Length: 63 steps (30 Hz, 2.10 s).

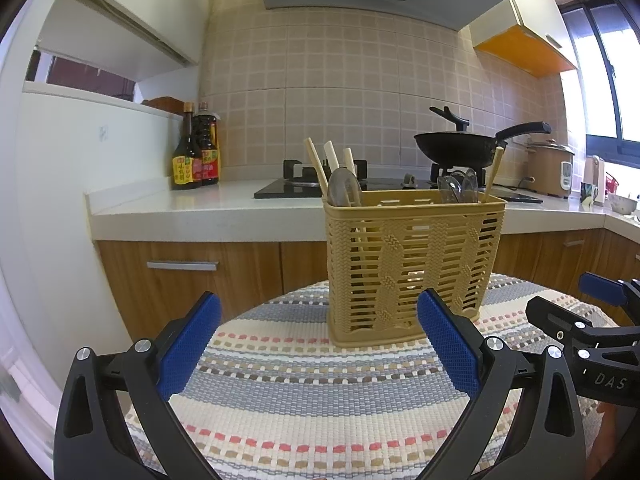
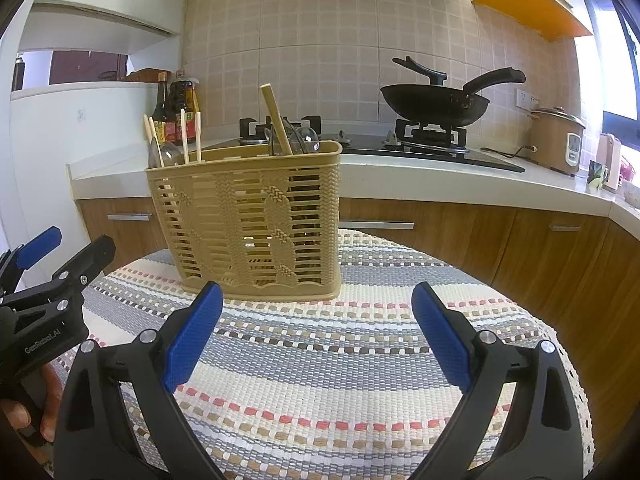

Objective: Organize utensils

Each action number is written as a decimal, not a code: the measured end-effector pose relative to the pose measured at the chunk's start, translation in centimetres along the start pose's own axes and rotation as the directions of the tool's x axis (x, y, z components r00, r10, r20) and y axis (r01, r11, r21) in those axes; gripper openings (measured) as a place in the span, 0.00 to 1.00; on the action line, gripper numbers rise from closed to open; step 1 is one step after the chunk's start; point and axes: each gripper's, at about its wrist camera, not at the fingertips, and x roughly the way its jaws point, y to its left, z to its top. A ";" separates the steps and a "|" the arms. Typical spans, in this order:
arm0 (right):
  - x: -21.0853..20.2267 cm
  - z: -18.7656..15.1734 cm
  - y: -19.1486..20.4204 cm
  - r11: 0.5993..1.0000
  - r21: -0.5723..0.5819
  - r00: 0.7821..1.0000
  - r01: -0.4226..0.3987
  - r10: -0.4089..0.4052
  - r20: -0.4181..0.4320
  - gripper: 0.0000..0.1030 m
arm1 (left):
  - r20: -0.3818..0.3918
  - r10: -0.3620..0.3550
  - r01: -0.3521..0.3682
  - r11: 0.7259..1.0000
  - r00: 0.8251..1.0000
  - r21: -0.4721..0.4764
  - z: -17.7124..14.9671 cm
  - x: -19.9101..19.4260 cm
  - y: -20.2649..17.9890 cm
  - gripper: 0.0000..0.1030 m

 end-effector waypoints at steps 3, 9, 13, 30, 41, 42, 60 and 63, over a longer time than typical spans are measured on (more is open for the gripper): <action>0.1 0.0 0.1 1.000 -0.006 1.000 0.005 -0.005 -0.003 0.88 | -0.001 0.000 0.000 1.000 1.000 -0.001 0.0 0.0 0.0 0.92; 0.2 0.0 0.0 1.000 -0.002 1.000 0.006 -0.006 -0.005 0.88 | -0.007 0.000 0.000 1.000 1.000 -0.006 0.0 0.0 0.1 0.92; 0.1 0.0 0.0 1.000 -0.002 1.000 0.008 -0.008 -0.002 0.88 | -0.007 -0.001 0.001 1.000 1.000 -0.005 0.0 0.0 0.1 0.92; 0.5 -0.1 0.3 1.000 -0.018 1.000 0.002 -0.003 -0.025 0.89 | -0.010 -0.001 0.001 1.000 1.000 -0.005 0.1 0.1 0.1 0.92; 0.8 -0.1 0.1 1.000 -0.011 0.999 0.010 -0.010 -0.032 0.89 | -0.021 0.001 -0.001 1.000 1.000 -0.018 0.0 0.3 0.4 0.92; 0.8 -0.1 0.1 1.000 -0.009 0.999 0.010 -0.011 -0.033 0.89 | -0.021 0.001 -0.002 1.000 1.000 -0.019 0.0 0.3 0.4 0.92; 0.8 -0.2 0.3 1.000 -0.017 0.999 0.013 -0.014 -0.035 0.89 | -0.017 -0.005 0.005 1.000 1.000 -0.002 0.0 0.1 0.1 0.92; 0.9 -0.2 0.4 1.000 -0.018 0.999 0.013 -0.013 -0.036 0.89 | -0.018 -0.006 0.006 1.000 1.000 -0.001 0.0 0.1 0.1 0.92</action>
